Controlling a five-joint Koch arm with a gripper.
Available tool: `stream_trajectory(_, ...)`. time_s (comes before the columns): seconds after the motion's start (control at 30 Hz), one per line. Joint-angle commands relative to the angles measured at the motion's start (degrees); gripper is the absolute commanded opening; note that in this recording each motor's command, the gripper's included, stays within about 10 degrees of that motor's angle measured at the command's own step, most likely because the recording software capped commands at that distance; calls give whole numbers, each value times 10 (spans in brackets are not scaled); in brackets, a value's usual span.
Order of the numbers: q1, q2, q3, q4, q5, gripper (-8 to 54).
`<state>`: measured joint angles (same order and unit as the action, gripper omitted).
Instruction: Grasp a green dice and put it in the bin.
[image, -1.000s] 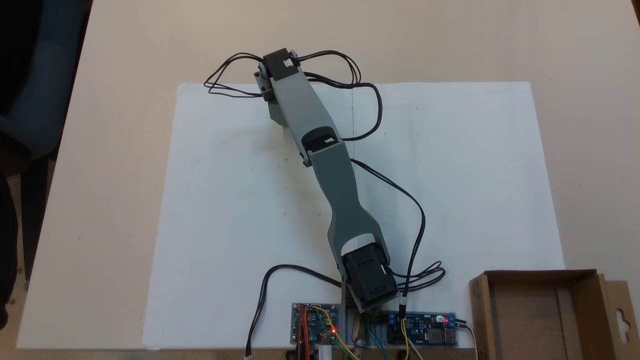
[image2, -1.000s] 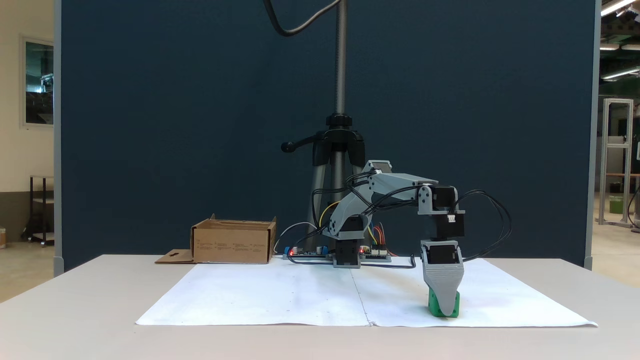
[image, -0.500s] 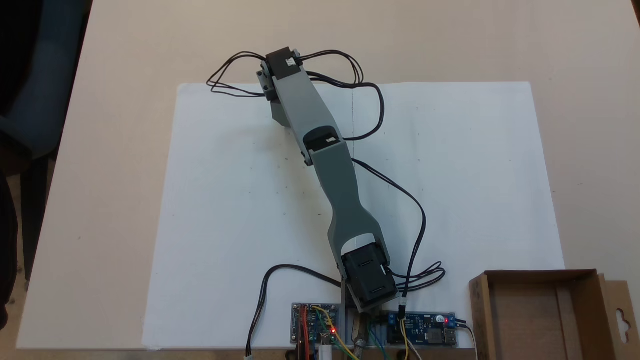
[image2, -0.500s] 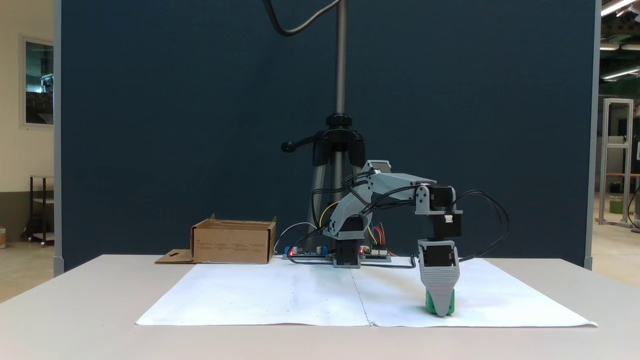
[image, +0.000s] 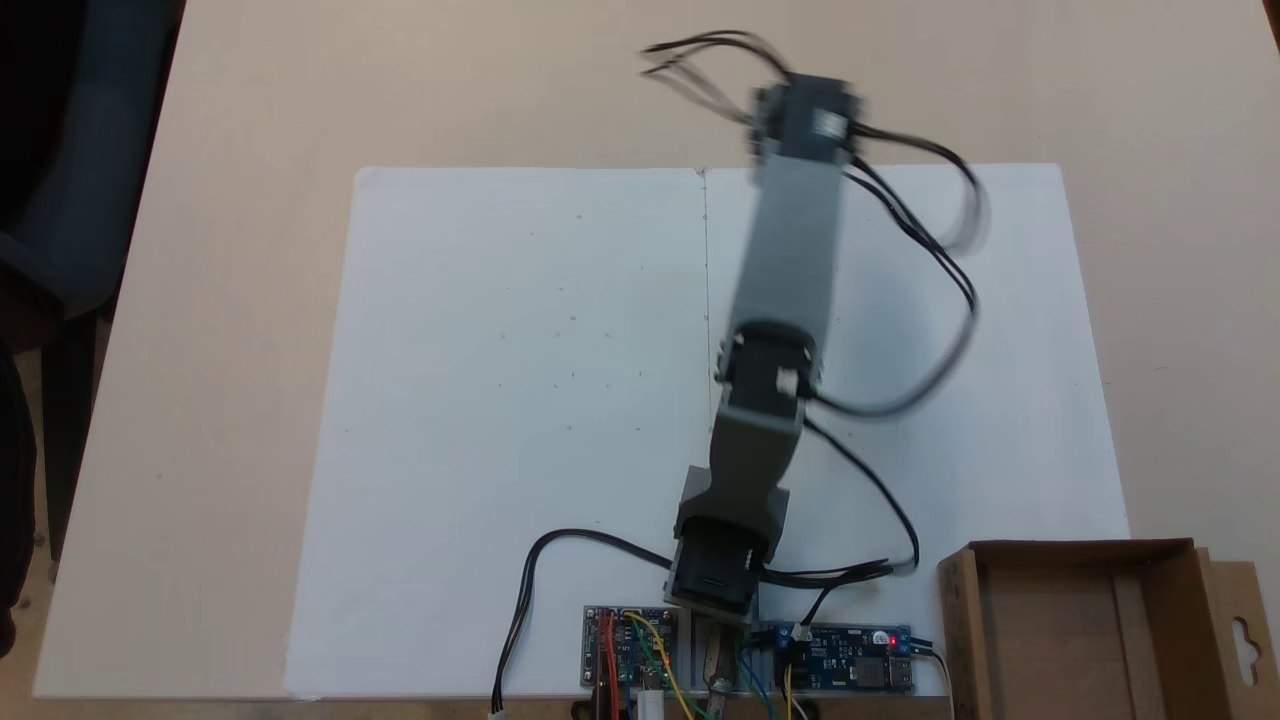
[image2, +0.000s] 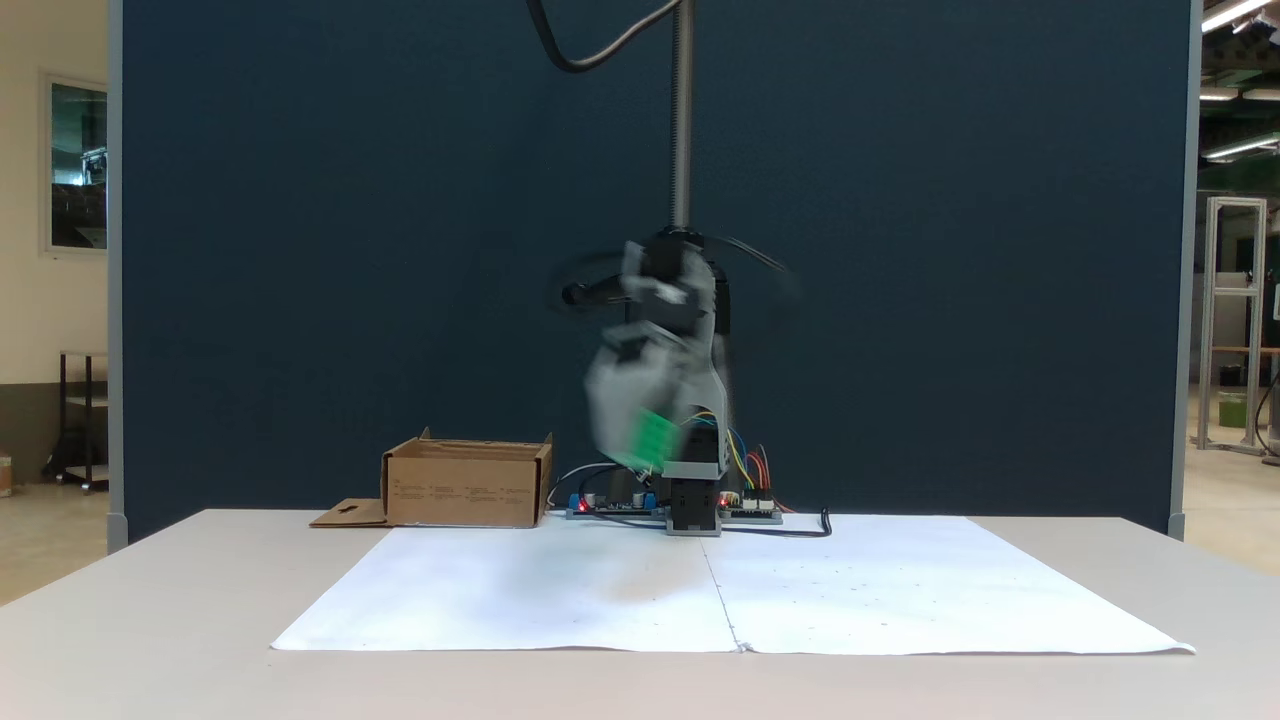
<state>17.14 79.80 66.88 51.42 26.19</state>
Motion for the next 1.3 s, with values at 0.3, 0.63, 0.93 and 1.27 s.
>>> stream_trajectory(0.3, 425, 88, 0, 58, -237, 120)
stream_trajectory(0.63, 688, 90, 0, 97, -352, 121)
stream_trajectory(0.93, 844, 66, 18, 125, -487, 120)
stream_trajectory(1.27, 883, 20, 147, 2, -555, 120)
